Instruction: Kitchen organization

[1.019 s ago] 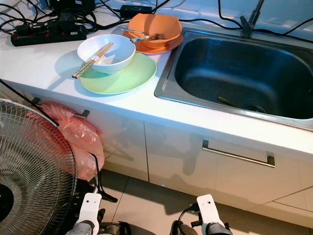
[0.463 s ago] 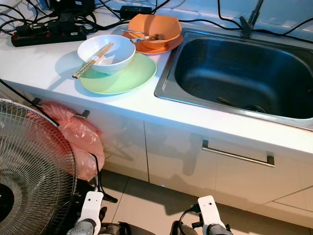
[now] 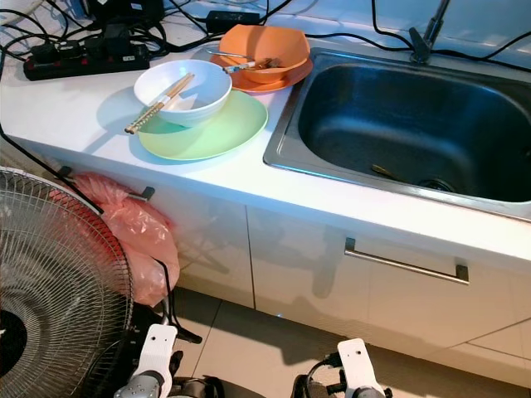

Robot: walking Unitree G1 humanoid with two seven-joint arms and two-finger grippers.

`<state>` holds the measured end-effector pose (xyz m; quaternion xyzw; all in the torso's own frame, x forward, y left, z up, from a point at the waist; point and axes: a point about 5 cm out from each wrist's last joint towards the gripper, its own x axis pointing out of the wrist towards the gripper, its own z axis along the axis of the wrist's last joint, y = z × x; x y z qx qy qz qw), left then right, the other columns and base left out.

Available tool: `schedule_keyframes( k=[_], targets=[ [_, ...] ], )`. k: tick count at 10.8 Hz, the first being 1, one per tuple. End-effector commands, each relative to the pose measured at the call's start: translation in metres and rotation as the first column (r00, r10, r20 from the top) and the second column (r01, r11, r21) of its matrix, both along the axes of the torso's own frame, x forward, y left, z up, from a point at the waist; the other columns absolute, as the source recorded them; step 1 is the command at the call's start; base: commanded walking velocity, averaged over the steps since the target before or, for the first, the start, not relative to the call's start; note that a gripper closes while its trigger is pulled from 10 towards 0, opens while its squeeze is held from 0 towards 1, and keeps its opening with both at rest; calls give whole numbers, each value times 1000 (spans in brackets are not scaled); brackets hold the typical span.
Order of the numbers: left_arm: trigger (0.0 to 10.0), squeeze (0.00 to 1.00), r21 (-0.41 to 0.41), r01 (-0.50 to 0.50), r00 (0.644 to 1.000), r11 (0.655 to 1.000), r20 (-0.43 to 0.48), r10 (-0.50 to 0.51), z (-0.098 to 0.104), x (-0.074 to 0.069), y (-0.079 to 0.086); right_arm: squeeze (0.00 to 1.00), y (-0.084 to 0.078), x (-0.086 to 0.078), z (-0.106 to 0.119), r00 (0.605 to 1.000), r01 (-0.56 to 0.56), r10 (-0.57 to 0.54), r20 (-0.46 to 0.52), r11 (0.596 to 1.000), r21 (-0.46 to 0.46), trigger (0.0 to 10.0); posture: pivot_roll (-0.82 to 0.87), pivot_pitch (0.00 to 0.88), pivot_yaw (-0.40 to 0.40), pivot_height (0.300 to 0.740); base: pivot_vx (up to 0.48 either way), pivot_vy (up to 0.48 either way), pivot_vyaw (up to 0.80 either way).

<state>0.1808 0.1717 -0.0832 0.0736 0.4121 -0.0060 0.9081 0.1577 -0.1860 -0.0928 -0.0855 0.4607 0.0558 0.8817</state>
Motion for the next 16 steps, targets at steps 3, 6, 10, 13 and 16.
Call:
schedule_keyframes(
  k=[3, 6, 10, 13, 16],
  targets=[
    [10000, 0, 3, 29, 999, 1000, -37, -29, -3, -6, 0, 0, -4, -15, -5, 999, 42, -42, -28, 999, -2, 10000, -92, 152, 27, 740, 0, 0, 0],
    [10000, 0, -5, 43, 999, 999, -30, -43, -2, -1, -4, 0, -7, -17, -5, 998, 63, -64, -27, 998, -6, 10000, -120, 153, 32, 740, 0, 0, 0],
    [10000, 0, -6, 39, 999, 999, -21, -39, 1, 5, -4, 0, -9, -16, -5, 997, 74, -74, -30, 997, -8, 10000, -116, 146, 31, 740, 0, 0, 0],
    [10000, 0, -4, 30, 999, 1000, -32, -30, -1, -1, -2, 0, -10, -13, -4, 997, 73, -73, -29, 997, -9, 10000, -108, 138, 30, 740, 0, 0, 0],
    [10000, 0, -2, 21, 999, 1000, -30, -21, -2, -2, 1, 0, -8, -11, -4, 998, 60, -61, -30, 998, -6, 10000, -95, 137, 27, 740, 0, 0, 0]
  ],
)
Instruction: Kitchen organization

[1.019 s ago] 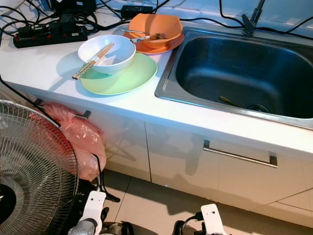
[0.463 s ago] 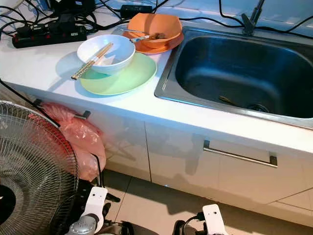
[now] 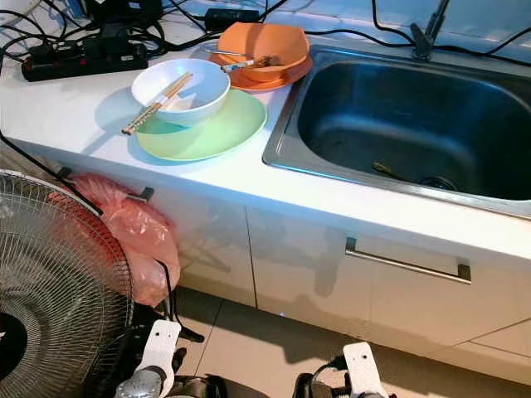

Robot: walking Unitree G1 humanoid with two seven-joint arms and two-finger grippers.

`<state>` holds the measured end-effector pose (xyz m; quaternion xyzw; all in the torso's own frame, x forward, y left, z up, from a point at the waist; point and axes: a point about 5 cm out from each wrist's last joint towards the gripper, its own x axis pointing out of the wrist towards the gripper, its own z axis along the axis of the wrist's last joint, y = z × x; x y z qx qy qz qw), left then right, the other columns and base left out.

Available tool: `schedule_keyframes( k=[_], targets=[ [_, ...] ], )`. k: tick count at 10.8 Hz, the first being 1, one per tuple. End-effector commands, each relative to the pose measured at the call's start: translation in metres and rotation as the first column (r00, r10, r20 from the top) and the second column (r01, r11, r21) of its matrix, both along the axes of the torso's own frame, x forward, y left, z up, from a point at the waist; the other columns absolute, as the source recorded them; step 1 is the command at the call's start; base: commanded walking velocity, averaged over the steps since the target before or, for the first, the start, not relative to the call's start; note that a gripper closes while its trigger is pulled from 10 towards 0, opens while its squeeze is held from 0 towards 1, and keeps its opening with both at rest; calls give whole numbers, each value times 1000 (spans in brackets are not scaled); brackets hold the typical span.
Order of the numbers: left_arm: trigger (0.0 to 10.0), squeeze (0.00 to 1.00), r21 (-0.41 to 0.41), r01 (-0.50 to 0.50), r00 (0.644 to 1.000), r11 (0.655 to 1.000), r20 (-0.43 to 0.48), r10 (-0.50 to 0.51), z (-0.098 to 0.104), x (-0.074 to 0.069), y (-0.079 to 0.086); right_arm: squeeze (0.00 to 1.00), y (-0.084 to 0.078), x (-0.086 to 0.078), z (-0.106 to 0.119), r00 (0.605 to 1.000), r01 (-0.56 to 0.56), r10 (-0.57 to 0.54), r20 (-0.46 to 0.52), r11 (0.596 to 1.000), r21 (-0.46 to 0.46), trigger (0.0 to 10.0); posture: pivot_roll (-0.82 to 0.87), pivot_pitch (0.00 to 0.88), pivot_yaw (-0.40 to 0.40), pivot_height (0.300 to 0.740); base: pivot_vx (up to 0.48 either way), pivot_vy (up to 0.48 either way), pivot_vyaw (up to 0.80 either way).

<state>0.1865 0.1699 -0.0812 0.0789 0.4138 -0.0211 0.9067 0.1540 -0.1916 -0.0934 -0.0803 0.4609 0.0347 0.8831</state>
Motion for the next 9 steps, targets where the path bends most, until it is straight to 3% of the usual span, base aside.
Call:
schedule_keyframes(
  k=[1, 5, 9],
  targets=[
    [10000, 0, 2, -15, 1000, 1000, -25, 15, -4, -9, 4, 0, -1, -7, -3, 999, 13, -12, -35, 1000, 6, 10000, -89, 136, 25, 740, 0, 0, 0],
    [10000, 0, 5, -18, 999, 1000, -33, 18, -6, -13, 5, 0, 2, -7, -4, 999, -7, 7, -41, 1000, 9, 10000, -72, 119, 26, 740, 0, 0, 0],
    [10000, 0, 5, -15, 1000, 1000, -22, 15, -4, -9, 5, 0, 2, -4, -3, 999, -15, 15, -38, 1000, 8, 10000, -67, 96, 25, 740, 0, 0, 0]
  ],
)
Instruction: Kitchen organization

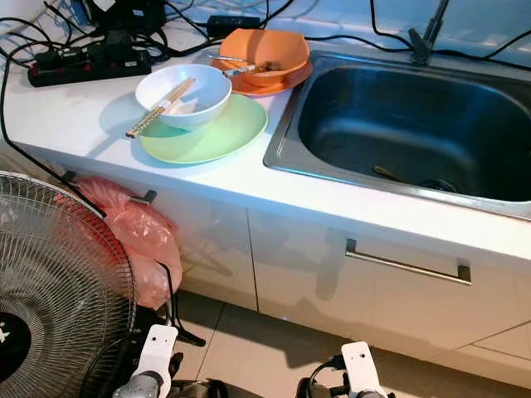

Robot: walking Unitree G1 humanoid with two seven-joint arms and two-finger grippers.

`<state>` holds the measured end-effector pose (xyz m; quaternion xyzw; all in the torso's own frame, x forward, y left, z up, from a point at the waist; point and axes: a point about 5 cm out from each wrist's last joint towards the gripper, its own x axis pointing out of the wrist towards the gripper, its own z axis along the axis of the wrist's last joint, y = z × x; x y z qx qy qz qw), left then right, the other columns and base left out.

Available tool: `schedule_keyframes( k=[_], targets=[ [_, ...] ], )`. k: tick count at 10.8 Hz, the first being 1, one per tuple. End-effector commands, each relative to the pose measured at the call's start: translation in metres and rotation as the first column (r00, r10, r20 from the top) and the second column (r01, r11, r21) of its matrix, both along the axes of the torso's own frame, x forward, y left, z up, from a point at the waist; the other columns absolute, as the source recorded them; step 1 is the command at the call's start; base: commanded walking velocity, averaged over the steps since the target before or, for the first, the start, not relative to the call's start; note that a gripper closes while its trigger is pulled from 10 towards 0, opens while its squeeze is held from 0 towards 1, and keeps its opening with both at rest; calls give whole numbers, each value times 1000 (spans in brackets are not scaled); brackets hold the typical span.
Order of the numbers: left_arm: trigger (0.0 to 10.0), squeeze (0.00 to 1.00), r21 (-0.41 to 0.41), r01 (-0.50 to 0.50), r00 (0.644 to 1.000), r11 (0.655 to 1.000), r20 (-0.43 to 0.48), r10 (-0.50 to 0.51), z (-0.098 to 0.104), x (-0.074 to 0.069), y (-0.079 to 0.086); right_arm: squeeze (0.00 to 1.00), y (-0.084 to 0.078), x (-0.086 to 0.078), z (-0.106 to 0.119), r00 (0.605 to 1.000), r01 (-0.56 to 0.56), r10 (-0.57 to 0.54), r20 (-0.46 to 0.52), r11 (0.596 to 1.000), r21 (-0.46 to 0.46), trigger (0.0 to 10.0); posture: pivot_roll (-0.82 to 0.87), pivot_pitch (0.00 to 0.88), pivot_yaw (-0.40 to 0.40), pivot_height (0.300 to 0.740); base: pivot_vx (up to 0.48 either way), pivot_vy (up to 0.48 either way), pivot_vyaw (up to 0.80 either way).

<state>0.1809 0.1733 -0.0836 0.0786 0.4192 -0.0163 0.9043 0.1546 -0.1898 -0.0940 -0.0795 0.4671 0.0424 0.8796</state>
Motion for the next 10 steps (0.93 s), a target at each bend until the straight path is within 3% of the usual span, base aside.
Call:
schedule_keyframes(
  k=[1, 10],
  targets=[
    [10000, 0, -1, -5, 1000, 1000, -9, 5, -1, -2, 1, 0, 0, -4, -2, 1000, -5, 5, -22, 1000, 0, 10000, -67, 96, 24, 740, 0, 0, 0],
    [10000, 0, -3, -23, 1000, 1000, -2, 23, -1, -1, 1, 0, -1, 0, 0, 1000, 4, -4, -15, 1000, 0, 10000, -59, 121, 17, 740, 0, 0, 0]
  ],
)
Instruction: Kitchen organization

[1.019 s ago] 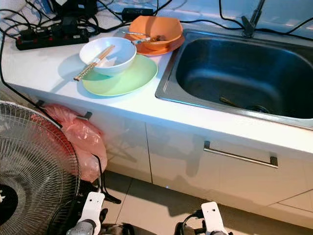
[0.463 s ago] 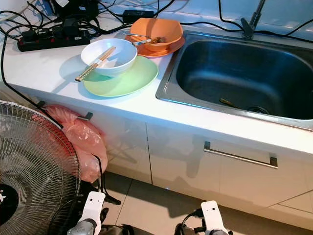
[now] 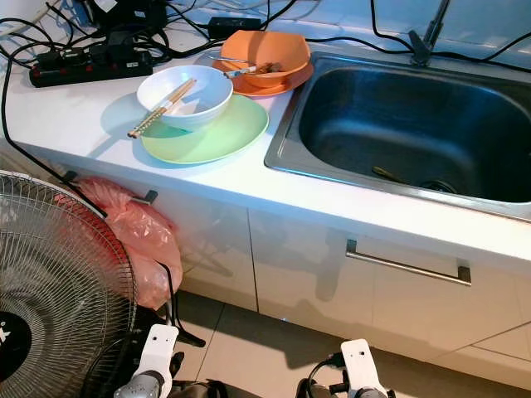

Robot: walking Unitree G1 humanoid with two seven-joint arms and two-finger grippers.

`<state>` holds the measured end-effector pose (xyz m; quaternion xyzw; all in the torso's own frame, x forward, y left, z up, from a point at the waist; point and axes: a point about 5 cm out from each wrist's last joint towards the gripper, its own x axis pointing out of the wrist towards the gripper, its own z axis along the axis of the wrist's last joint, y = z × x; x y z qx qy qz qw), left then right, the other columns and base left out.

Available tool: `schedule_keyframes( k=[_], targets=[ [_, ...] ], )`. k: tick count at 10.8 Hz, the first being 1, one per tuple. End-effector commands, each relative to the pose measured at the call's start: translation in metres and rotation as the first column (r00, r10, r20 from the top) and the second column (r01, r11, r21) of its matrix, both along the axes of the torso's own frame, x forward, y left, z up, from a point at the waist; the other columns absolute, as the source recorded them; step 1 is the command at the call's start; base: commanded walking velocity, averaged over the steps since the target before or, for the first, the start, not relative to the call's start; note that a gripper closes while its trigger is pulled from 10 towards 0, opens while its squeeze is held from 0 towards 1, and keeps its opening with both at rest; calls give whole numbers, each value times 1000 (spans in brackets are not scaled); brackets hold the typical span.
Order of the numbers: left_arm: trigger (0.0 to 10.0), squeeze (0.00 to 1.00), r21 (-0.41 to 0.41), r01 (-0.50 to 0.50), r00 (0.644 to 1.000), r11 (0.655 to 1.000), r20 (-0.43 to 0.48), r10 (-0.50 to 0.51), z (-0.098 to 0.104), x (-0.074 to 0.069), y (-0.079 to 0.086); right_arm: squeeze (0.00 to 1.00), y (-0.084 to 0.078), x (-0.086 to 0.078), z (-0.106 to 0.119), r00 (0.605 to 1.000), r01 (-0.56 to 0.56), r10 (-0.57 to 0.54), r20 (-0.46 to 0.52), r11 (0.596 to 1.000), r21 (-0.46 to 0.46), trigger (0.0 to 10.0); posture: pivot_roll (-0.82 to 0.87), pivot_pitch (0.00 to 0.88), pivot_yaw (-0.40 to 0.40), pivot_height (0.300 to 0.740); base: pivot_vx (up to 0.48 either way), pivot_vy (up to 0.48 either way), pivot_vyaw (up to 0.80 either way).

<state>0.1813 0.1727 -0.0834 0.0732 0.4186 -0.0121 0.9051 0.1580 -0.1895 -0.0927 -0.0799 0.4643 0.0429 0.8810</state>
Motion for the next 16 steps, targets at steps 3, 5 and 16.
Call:
schedule_keyframes(
  k=[3, 5, 16],
  targets=[
    [10000, 0, 4, -14, 1000, 1000, -9, 14, -1, -3, 2, 0, -1, -3, -1, 1000, 4, -4, -19, 1000, 1, 10000, -59, 121, 17, 740, 0, 0, 0],
    [10000, 0, 4, -13, 1000, 1000, -11, 13, -2, -4, 2, 0, -1, -3, -1, 1000, 6, -6, -19, 1000, 2, 10000, -62, 123, 17, 740, 0, 0, 0],
    [10000, 0, 5, -8, 1000, 1000, -14, 8, -2, -4, 2, 0, 2, -2, -1, 1000, -3, 3, -4, 1000, 20, 10000, -58, 110, 22, 740, 0, 0, 0]
  ],
)
